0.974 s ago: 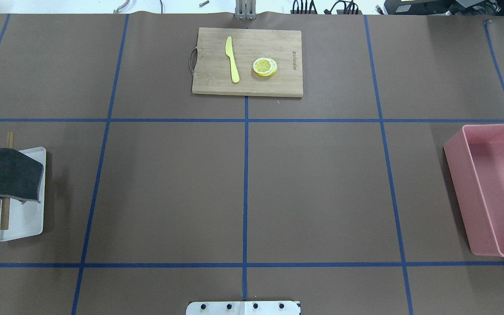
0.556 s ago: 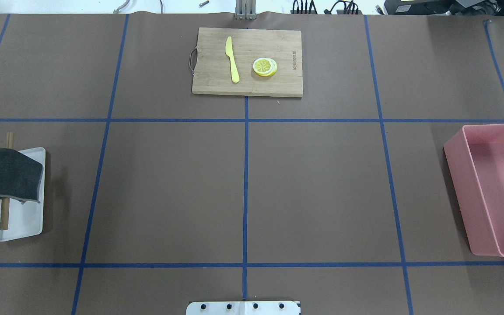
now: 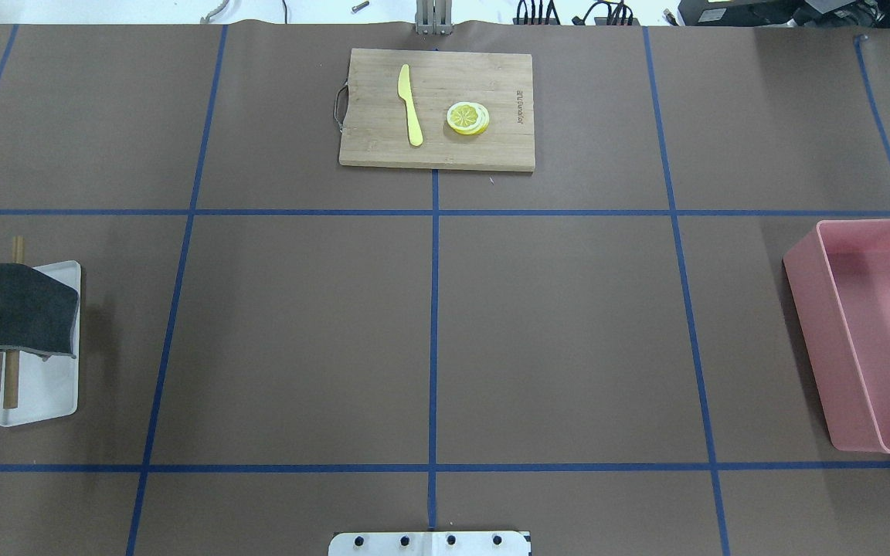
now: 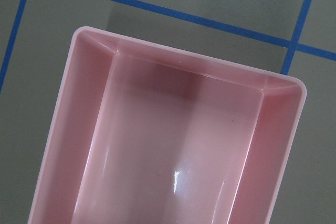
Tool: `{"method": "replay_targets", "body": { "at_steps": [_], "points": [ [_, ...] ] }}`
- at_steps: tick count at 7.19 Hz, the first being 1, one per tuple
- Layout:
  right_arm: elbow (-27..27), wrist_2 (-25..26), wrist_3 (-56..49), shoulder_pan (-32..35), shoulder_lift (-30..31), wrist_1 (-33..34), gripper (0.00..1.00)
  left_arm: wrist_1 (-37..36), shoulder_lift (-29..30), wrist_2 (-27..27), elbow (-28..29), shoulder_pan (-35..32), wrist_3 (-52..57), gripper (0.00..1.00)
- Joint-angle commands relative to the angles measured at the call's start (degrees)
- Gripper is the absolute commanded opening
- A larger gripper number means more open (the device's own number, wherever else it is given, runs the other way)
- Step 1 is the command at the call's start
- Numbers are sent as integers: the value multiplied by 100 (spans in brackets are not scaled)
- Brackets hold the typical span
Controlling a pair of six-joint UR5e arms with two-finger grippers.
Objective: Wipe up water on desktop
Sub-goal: 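Close the left gripper on the grey towel over the wooden sticks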
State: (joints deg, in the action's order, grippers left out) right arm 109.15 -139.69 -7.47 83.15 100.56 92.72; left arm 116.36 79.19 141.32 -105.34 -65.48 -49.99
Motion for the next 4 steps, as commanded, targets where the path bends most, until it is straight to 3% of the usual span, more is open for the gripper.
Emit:
{"method": "replay_targets", "body": {
  "at_steps": [1, 4],
  "points": [
    [1, 4, 0, 0, -1, 0, 100, 1, -1, 1, -21, -9, 15, 0],
    [45, -5, 0, 0, -1, 0, 100, 10, -44, 27, -126, -53, 42, 0]
  ]
}}
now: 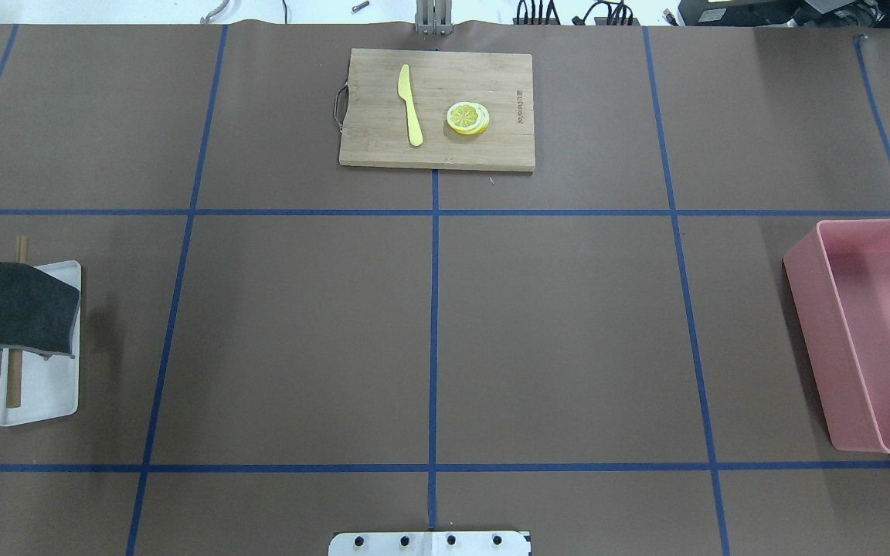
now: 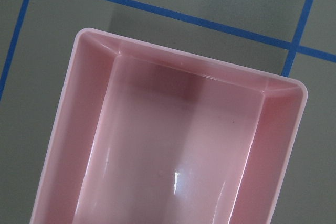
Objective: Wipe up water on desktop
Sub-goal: 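Close the left gripper on the grey towel over the wooden sticks, then lift the grey towel off the rack with the left gripper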
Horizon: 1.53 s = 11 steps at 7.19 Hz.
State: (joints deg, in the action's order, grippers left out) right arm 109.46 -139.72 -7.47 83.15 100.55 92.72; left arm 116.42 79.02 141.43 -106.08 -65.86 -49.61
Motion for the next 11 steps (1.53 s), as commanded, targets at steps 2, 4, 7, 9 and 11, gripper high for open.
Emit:
{"method": "replay_targets", "body": {
  "at_steps": [2, 4, 7, 9, 11],
  "points": [
    [102, -3, 17, -9, -70, 0, 100, -14, -36, 260, -298, -41, -57, 0],
    [303, -12, 716, -227, -446, 0, 100, -15, 496, 894, -439, -163, -1059, 0],
    [339, 32, 2060, -991, -1683, 0, 100, -58, 2401, 634, -396, 421, -3399, 0],
    [340, 792, 2913, -2060, -2684, 0, 100, -373, 3964, -409, 32, 1475, -4868, 0],
    [348, 1365, 3863, -2861, -3555, 0, 100, -1355, 5301, -1446, 227, 2274, -5276, 0]
  ]
}}
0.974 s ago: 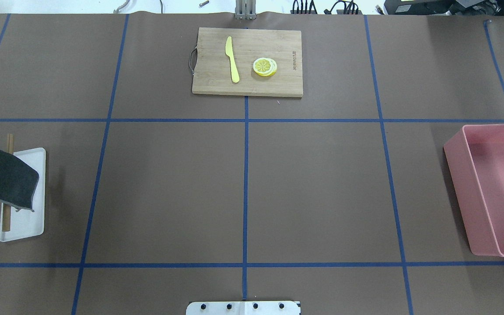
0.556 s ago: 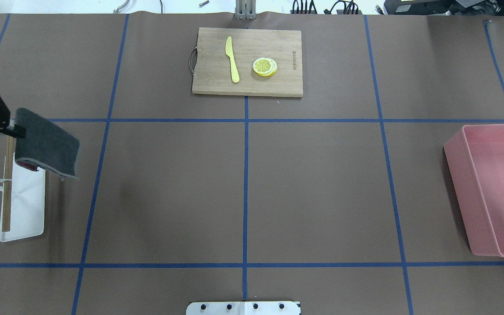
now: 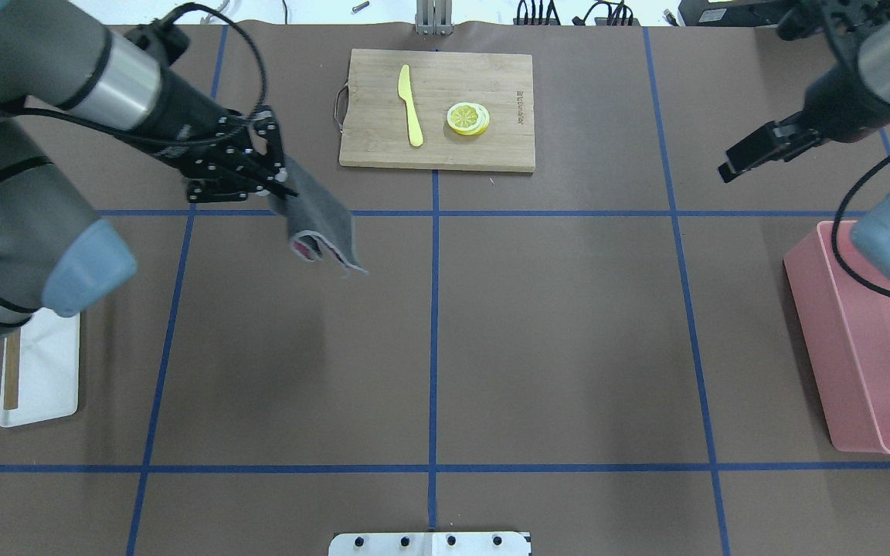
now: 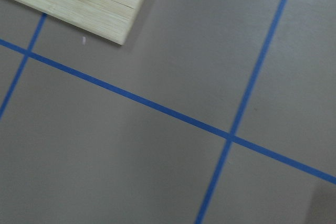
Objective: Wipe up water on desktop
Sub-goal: 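Carry the towel to table center with left gripper while right gripper approaches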
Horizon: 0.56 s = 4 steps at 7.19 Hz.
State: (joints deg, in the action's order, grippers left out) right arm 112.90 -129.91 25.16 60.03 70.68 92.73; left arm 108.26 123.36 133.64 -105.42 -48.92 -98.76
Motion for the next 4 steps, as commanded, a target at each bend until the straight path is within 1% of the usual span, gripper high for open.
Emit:
{"method": "replay_targets", "body": {
  "at_steps": [1, 2, 3, 4],
  "points": [
    [56, 1275, 1257, -1294, -947, -261, 100, -534, 1614, -1325, 736, 986, -842, 0],
    [256, 2136, 1525, -1841, -882, -1021, 100, -517, 1830, -1410, 1029, 1077, -882, 0],
    [267, 2406, 1571, -2090, -872, -1333, 100, -516, 1885, -1411, 1032, 1086, -900, 0],
    [319, 2800, 1571, -2362, -890, -1623, 100, -508, 1902, -1411, 1032, 1095, -909, 0]
  ]
}}
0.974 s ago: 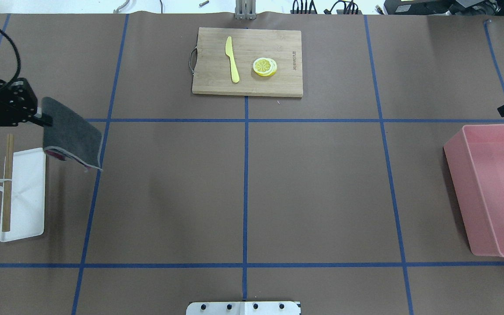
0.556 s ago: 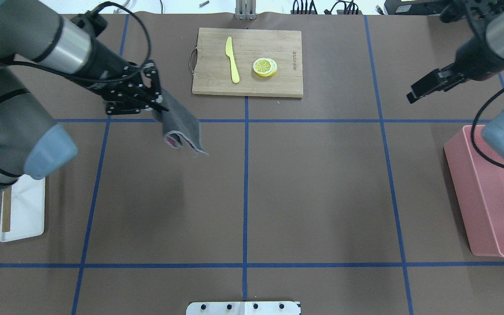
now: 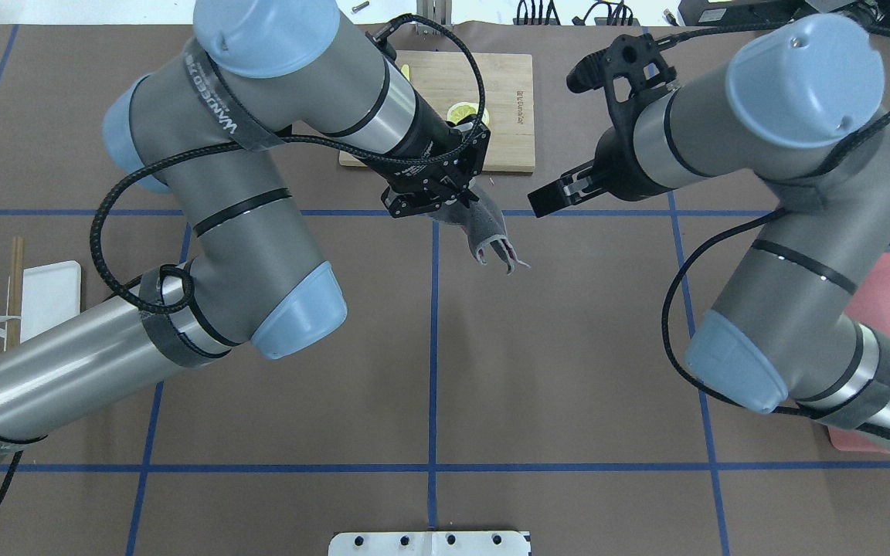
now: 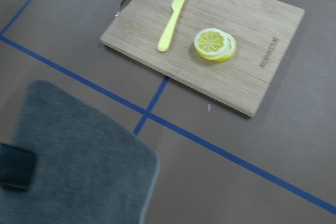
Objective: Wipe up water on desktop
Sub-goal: 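Carry the towel to table center with left gripper while right gripper approaches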
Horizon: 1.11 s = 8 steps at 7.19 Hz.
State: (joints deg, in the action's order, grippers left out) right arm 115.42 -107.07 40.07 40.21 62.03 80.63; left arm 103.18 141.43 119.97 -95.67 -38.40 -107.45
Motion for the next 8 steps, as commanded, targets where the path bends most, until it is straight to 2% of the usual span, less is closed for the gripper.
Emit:
{"method": "replay_targets", "body": {
  "at_steps": [1, 2, 8],
  "points": [
    [33, 1104, 63, -739, 28, -903, 100, 1, 130, -44, 40, 43, -39, 0],
    [41, 1240, 63, -873, 142, -1021, 100, 1, 165, -44, 57, 43, -31, 0],
    [505, 1285, 71, -1050, 494, -1031, 100, 10, 165, -44, 40, 25, 31, 0]
  ]
}}
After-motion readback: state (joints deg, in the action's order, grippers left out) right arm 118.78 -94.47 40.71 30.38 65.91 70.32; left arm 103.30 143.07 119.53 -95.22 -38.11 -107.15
